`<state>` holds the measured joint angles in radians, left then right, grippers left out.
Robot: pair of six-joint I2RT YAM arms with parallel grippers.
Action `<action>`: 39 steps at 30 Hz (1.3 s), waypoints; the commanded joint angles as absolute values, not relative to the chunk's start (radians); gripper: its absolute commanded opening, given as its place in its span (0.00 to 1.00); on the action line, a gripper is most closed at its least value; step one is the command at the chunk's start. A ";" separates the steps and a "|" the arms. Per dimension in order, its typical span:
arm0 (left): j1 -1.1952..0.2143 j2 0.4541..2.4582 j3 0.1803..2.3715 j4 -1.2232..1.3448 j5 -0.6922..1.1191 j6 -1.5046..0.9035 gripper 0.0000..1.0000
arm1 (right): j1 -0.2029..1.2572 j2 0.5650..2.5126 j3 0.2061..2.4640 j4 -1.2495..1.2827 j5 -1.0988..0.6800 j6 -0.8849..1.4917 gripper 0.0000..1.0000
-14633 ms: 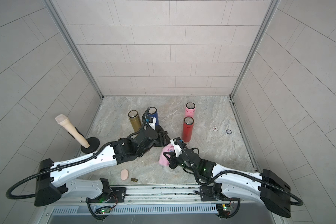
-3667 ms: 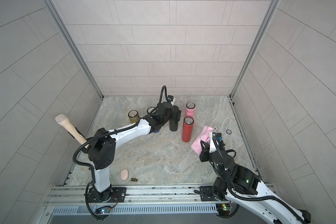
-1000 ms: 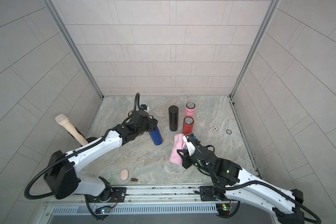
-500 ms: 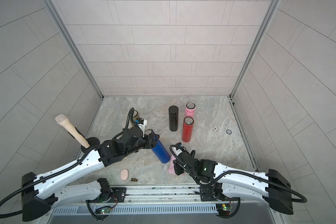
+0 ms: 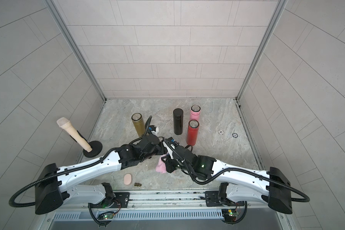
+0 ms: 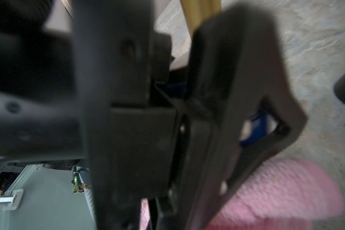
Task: Wipe the surface of the thermos
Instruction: Wipe the dirt from the surface of the thermos.
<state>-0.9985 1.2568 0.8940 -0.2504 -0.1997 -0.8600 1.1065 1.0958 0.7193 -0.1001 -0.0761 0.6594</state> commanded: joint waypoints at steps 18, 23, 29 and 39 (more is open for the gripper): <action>-1.009 1.220 0.962 -0.194 -0.239 -0.867 0.00 | 1.114 1.065 0.786 -0.068 -0.008 0.597 0.00; -1.009 1.198 0.963 -0.203 -0.235 -0.820 0.00 | 1.107 1.067 0.731 -0.090 0.037 0.655 0.00; -1.006 1.155 0.971 -0.263 -0.315 -0.746 0.00 | 1.085 0.991 0.567 -0.101 0.065 0.768 0.00; -1.008 1.162 0.990 -0.211 -0.130 -0.596 0.00 | 0.987 0.892 0.603 -0.027 -0.018 0.714 0.00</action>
